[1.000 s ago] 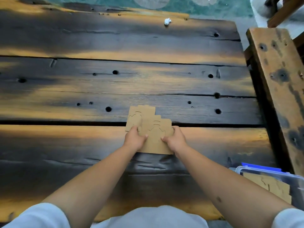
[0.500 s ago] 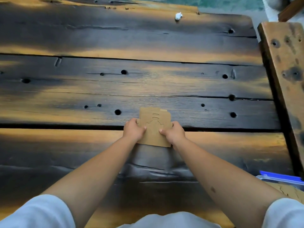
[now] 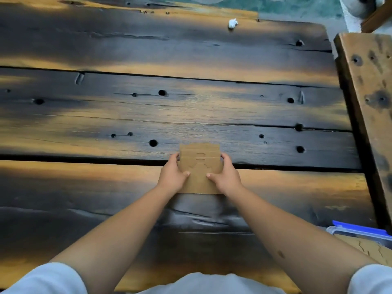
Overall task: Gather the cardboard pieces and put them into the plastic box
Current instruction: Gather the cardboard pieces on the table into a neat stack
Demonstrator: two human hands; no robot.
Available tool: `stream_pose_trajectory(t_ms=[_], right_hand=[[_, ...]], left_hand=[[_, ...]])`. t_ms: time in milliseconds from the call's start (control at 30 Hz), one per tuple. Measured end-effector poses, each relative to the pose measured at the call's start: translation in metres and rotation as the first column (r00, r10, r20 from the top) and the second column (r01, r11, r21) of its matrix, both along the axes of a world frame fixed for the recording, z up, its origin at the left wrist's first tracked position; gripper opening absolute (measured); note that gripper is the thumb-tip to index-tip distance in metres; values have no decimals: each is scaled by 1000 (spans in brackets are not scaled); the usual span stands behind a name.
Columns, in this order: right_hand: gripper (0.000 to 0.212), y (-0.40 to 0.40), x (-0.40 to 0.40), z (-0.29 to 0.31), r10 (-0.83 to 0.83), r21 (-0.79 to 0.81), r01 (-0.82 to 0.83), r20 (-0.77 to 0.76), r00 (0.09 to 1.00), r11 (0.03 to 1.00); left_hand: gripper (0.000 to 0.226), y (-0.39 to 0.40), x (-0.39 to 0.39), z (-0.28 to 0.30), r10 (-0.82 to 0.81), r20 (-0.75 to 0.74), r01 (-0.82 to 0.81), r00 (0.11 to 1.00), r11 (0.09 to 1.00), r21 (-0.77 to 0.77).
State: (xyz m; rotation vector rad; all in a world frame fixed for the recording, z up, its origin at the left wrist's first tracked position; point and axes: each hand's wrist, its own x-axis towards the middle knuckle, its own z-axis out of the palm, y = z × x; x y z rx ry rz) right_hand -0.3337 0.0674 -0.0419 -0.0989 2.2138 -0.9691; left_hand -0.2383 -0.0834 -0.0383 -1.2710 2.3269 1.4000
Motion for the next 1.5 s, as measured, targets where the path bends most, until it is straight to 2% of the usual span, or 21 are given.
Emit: stream_pose_trajectory(t_ms=[133,300,433,567,900,1167,1300,1433,1500], right_hand=[[60,27,17,13,132,12,-132,-115,984,991],[45,59,42,21,164,24,-162,-175,971,987],[45,87,73,26,196,23,-196,-225,954,980],[40,114,107,30,232,14,-238,-280,931,971],[32,150,159,19,171,-58,-193,-263,950,980],[42,159,152,25,323,-42,-339,-215,922,940],[35,169,147,36,348,-108,-384,-254,902,917],[18,171,141,44,280,-167,-329,-261,924,930],[18,169,140,48,204,-206,-257,-245,948,944]], left_hand=[[51,20,22,13,-124,-60,120,991,991,-59],[41,44,51,23,-184,-89,174,979,979,-109],[44,68,85,35,-221,-159,211,962,974,-76],[39,89,119,40,-234,-152,223,960,971,-88],[22,126,165,19,-223,-150,223,963,975,-22],[26,120,164,16,-326,-114,321,938,945,-58],[28,117,164,18,-365,-86,361,927,931,-61],[29,116,165,20,-390,-83,383,917,919,-88],[27,115,166,20,-410,-88,401,908,910,-102]])
